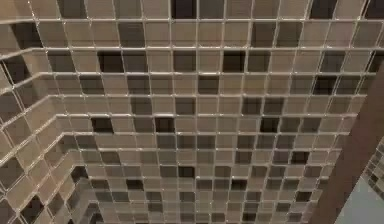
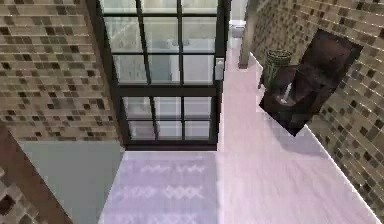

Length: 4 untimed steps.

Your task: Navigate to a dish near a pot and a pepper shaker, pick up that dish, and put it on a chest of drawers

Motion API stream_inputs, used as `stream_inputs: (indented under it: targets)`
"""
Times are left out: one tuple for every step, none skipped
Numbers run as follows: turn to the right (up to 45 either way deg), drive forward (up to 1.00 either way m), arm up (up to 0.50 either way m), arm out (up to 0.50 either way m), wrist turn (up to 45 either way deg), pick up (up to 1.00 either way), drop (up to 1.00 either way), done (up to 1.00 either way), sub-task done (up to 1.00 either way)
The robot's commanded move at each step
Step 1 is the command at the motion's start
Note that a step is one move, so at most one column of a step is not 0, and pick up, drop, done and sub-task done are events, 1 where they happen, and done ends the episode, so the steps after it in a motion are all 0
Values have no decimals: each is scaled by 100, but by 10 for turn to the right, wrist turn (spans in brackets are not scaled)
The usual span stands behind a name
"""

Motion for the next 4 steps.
stream_inputs:
  targets:
    - [-450,0,0,0,0,0,0,0,0]
    - [-450,0,0,0,0,0,0,0,0]
    - [-450,0,0,0,0,0,0,0,0]
    - [-360,0,0,0,0,0,0,0,0]
